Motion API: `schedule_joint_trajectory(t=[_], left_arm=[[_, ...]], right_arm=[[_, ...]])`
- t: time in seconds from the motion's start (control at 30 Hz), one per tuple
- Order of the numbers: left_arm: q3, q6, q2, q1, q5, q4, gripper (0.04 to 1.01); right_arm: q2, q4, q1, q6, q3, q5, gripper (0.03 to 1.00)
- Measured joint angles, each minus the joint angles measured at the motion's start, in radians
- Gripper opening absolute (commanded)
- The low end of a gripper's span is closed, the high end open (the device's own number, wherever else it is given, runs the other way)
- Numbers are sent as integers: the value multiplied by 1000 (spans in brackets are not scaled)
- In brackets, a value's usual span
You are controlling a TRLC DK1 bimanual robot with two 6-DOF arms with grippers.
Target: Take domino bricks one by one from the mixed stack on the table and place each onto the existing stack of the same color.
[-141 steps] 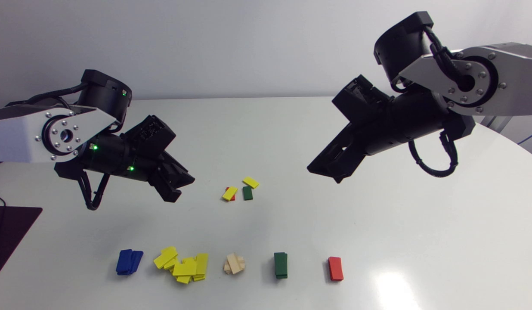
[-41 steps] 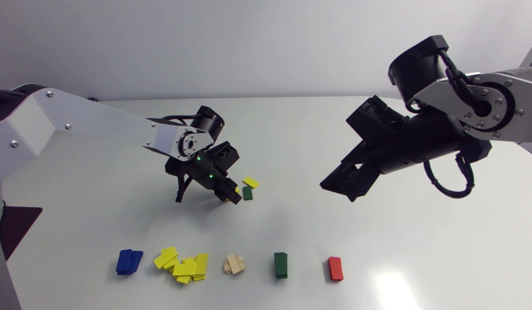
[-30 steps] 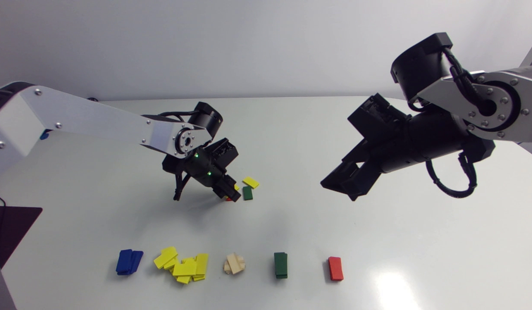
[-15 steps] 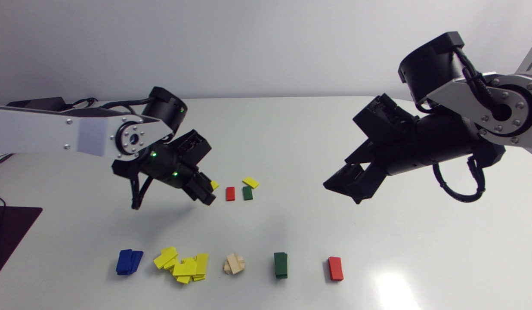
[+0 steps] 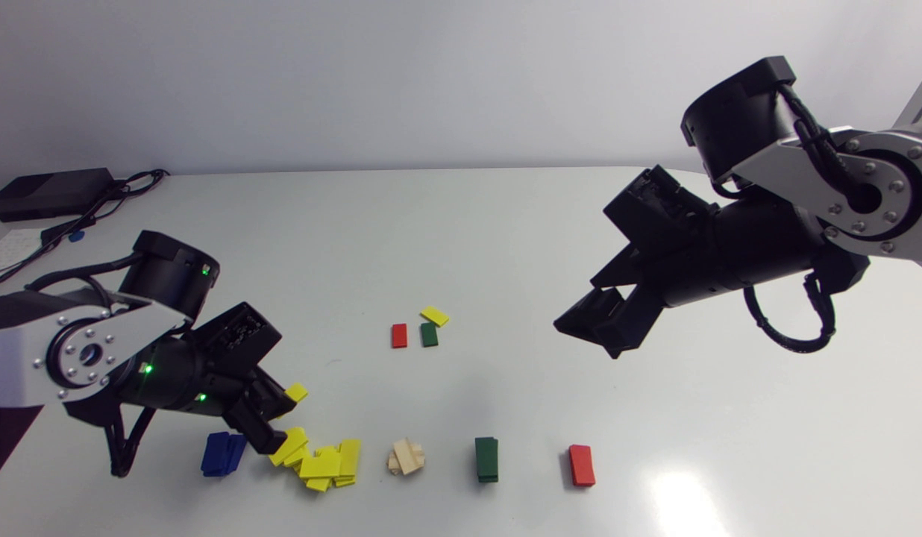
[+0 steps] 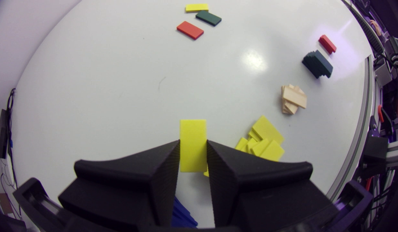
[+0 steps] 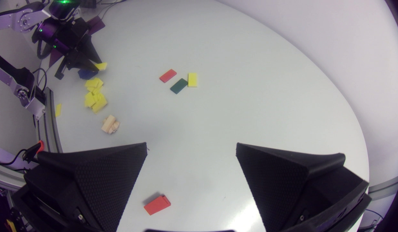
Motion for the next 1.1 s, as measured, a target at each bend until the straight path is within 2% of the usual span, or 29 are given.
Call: schedule_joint_trajectory(t=[0.23,0.37,0.6,0.87,1.1], left_arm=[[-47,0,-138,-33,9,-76,156],[-58,0,-147,-29,51,-94,154],[-62,15,-146,-16,83,-101,156],[-75,42,-141,15,83,-101,156],[-92,64,-139,16,83,-100,156]], right_arm=[[-24,0,1,0,-23,0,970],[-42,0,1,0,-39,0,970],[-62,0,1,0,-58,0,970],[-74,0,2,0,-60,0,970],[-84,0,6,0,-64,0,970]])
